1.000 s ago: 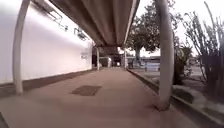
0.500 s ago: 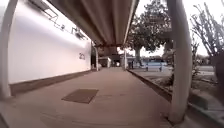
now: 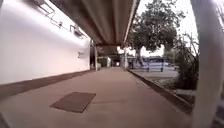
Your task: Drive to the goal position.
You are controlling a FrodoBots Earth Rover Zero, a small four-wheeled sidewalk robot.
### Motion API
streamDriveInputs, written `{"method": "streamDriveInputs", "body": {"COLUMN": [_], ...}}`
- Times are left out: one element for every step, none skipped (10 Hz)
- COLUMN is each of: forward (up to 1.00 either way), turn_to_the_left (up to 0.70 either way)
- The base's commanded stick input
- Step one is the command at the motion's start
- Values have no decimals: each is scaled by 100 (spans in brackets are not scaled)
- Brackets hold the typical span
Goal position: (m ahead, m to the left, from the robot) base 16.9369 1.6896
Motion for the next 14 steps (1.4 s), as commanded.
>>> {"method": "streamDriveInputs", "body": {"forward": [70, 70, 70, 70, 70, 70, 70, 70, 70, 70, 70, 70, 70, 70], "turn_to_the_left": [0, 0, 0, 0, 0, 0, 0, 0, 0, 0, 0, 0, 0, 0]}}
